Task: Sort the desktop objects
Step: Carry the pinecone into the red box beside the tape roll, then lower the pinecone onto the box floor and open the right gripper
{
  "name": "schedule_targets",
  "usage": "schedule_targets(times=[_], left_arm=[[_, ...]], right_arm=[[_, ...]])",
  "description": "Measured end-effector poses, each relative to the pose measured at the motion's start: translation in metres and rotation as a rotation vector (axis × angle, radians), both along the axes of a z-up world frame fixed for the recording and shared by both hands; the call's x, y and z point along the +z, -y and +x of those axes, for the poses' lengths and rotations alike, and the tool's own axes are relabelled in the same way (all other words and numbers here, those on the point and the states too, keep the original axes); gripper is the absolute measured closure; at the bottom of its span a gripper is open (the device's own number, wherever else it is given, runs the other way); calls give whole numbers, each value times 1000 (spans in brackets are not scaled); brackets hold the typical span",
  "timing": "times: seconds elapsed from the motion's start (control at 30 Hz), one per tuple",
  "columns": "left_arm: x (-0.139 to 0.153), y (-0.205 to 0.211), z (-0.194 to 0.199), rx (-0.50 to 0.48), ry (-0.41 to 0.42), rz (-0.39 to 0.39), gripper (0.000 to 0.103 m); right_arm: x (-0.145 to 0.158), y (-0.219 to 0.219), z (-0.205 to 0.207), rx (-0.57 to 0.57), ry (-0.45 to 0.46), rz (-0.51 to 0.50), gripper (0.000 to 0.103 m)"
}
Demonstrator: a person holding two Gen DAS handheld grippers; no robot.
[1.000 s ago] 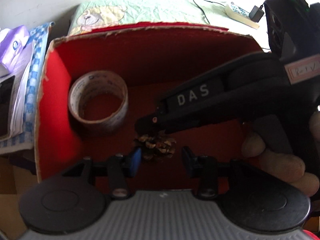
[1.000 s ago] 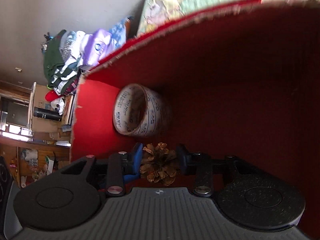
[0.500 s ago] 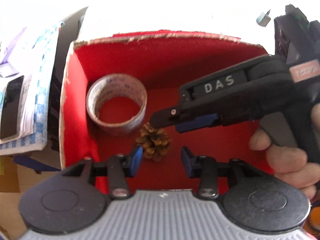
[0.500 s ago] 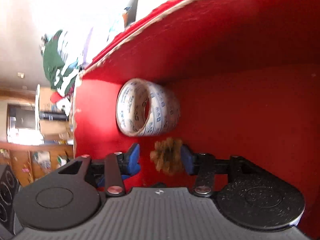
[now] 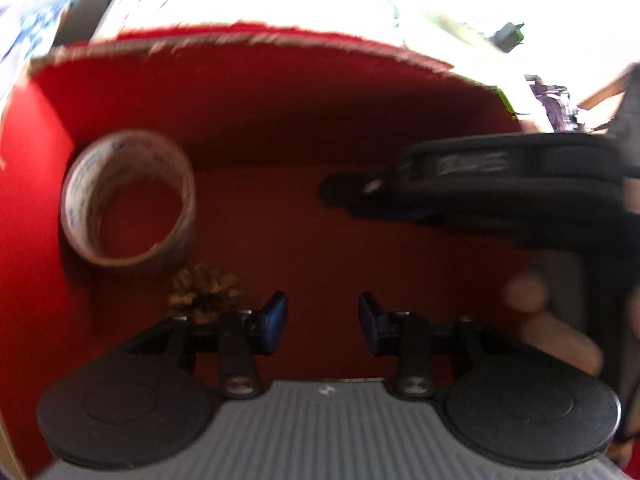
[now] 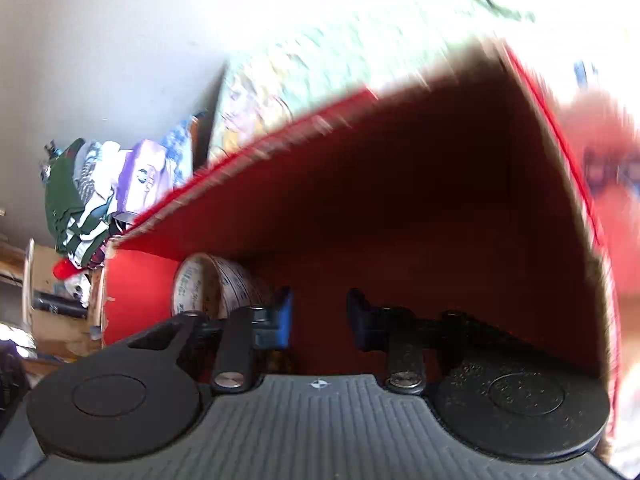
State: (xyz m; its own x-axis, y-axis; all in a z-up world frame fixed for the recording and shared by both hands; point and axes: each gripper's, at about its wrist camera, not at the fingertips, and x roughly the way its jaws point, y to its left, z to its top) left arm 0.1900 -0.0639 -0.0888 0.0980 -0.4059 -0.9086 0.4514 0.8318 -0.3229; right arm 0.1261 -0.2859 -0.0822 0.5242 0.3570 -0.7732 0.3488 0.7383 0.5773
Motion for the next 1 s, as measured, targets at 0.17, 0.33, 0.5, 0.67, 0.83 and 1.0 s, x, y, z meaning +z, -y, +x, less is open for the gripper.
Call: schedule_targets(times=[0.17, 0.33, 0.5, 0.67, 0.83, 1.0], left_arm=[[-2, -8, 9, 67, -13, 54, 65], [0, -26, 15, 143, 16, 106, 65], [5, -34, 12, 164, 46, 108, 66], [2, -27, 8, 150, 102, 175, 65], [2, -25, 5, 153, 145, 222, 64], [10, -24, -4, 132, 216, 271, 52]], right_arm=[[8, -1, -8, 13, 59, -46, 80], [6, 7, -7, -11, 62, -33, 80], [4, -6, 4, -18, 59, -26, 80], [3, -12, 8, -18, 52, -30, 79], [2, -16, 11, -8, 32, -39, 79], [3, -21, 14, 7, 21, -63, 79]])
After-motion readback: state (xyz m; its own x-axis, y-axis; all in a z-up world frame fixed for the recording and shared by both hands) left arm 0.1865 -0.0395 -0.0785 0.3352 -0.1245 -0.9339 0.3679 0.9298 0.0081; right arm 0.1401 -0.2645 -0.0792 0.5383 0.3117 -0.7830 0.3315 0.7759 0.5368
